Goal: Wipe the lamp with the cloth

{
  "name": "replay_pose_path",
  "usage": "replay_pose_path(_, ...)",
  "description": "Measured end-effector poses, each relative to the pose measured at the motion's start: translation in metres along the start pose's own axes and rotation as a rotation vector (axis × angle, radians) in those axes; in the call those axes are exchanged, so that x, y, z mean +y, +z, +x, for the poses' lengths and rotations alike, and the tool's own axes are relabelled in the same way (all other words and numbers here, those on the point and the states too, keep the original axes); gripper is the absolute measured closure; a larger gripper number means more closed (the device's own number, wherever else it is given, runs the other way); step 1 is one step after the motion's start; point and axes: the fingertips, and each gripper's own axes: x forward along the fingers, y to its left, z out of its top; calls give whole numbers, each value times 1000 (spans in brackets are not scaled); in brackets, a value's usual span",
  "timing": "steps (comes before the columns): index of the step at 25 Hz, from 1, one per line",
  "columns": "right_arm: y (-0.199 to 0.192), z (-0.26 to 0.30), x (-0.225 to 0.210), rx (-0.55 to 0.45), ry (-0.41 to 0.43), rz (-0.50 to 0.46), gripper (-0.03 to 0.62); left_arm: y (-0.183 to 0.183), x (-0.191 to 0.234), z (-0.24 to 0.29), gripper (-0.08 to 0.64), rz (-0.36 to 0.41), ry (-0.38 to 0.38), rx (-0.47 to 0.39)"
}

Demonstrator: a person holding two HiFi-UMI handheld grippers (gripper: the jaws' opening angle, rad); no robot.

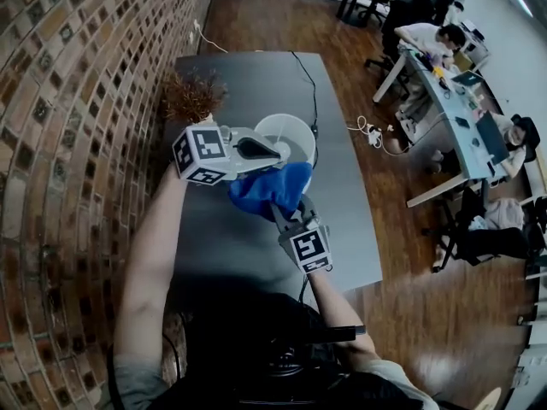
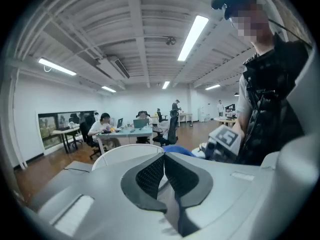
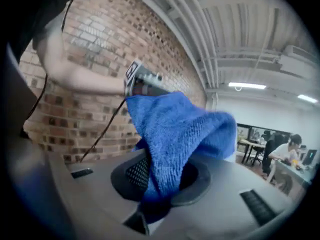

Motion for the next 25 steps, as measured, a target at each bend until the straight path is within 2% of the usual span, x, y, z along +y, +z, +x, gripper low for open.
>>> replay_pose_path(3,-77,6,27,199,45,-22,531,3,-2,-3,560,-24,-35,-21)
replay_pose_path(5,-95,2,37,293,57,-8,531,4,-3,-4,560,-36,-52,-48)
replay_pose_path(8,-57,-2,41,278,63,-2,531,7,-2,-5,560,-40,-55,-80)
replay_pose_path(12,13,-13,37,210,19,-134,531,8,-2,-10,559,0,-22,-130)
replay_pose_path(14,38,-27,19,184,-57,-182,531,12,1,-18,559,6,19,-195)
replay_pose_path(17,88,-52,-25,119,-254,-248,531,30,16,-50,559,-58,100,-398)
replay_pose_path(19,130,-66,-47,89,-441,-415,531,33,29,-77,559,-113,181,-526)
replay_pose_path(21,153,-59,-43,104,-597,-652,529,23,38,-98,559,-158,244,-605)
replay_pose_path(22,149,-43,-32,134,-627,-764,528,16,40,-106,559,-183,265,-633)
replay_pose_path(23,134,-20,-18,186,-617,-864,528,7,42,-113,559,-209,283,-655)
replay_pose_path(25,79,21,5,349,-534,-1005,528,-7,43,-122,559,-252,320,-684)
